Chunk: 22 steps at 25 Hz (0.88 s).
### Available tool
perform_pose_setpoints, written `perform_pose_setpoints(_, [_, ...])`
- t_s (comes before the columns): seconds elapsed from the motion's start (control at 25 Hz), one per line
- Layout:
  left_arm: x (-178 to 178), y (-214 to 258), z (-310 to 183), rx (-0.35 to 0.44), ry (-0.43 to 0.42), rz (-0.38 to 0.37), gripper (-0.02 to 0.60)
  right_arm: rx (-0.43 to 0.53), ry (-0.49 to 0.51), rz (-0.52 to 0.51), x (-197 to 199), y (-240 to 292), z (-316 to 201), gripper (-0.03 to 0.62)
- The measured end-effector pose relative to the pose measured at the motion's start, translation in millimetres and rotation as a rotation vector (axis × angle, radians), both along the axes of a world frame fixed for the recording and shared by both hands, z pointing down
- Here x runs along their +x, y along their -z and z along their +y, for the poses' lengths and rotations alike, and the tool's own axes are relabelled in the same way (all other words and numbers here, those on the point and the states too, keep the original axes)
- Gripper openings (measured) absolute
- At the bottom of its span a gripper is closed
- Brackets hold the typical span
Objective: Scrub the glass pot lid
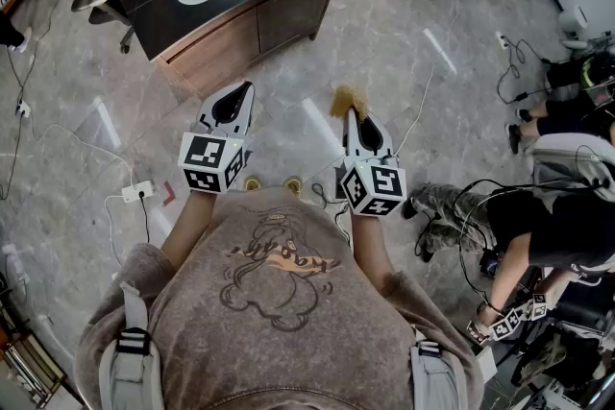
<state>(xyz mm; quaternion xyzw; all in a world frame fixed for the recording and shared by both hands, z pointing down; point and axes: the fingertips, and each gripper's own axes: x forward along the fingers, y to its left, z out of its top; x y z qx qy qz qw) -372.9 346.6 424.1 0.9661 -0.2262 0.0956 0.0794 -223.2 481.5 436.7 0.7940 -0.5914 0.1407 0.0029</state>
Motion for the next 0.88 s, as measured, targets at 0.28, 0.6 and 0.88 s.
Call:
perform_pose_setpoints(0.28, [5.7,-1.6,6.1,0.000,0.005,-0.013,0.017,0.000,0.006,-0.008,5.3,-2.7,6.3,0.052])
perform_pose_setpoints(0.6, [16.3,-11.6,15.2,-0.009,0.021,-0.039,0.017,0.002,0.044,-0.034,15.2,-8.9,16.0,0.052])
perform_pose_setpoints(0.88, [24.4,-16.8,18.4,0.019,0.064,-0.040,0.017,-0.023,0.071,-0.051,29.4,-30.9,29.8,0.052])
